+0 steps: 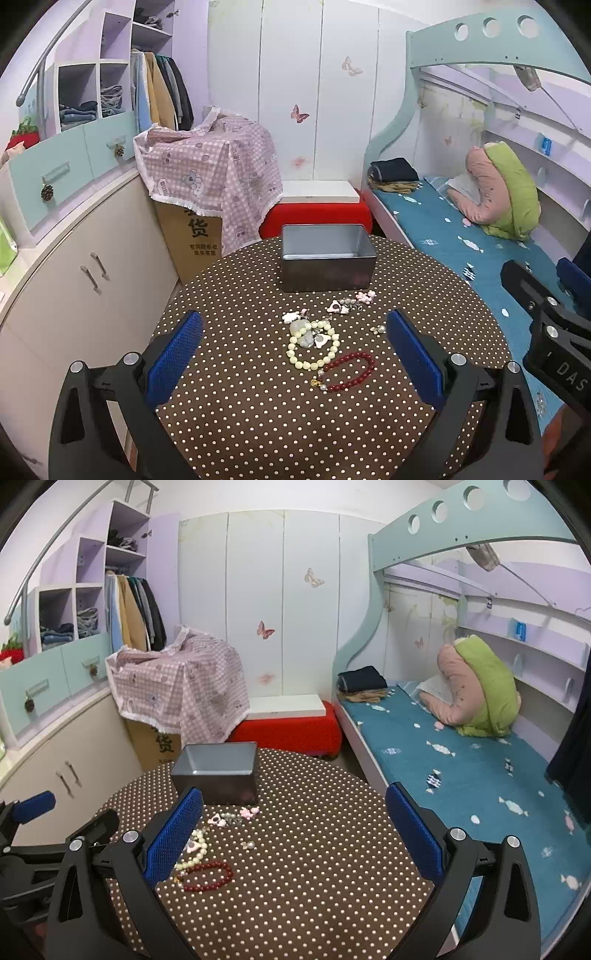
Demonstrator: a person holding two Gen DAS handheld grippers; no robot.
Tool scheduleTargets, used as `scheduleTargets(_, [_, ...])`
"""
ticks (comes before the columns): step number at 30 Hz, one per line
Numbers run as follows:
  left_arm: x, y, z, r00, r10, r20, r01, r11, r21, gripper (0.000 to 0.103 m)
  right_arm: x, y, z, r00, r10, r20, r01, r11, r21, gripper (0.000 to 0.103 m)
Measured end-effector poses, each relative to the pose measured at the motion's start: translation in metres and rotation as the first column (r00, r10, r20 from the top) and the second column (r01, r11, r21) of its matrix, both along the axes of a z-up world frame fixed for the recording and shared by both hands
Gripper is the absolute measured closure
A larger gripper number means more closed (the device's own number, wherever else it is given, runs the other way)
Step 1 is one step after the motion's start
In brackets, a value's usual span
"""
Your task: Organize jewelry
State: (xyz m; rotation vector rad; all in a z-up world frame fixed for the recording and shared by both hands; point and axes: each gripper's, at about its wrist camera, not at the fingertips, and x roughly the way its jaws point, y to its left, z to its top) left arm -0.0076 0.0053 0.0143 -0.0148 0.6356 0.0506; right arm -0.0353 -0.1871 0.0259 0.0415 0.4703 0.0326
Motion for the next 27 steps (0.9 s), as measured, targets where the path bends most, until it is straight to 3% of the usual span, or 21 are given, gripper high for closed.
scheduleTargets(27, [-0.0013, 0.0048, -0.0033, 1.000, 0.008, 0.006, -0.008, 1.000, -0.006, 0.008, -0.0050, 0.0079, -0.0009, 0.999, -0.022, 0.027, 0.023, 0.998, -0.053, 0.007])
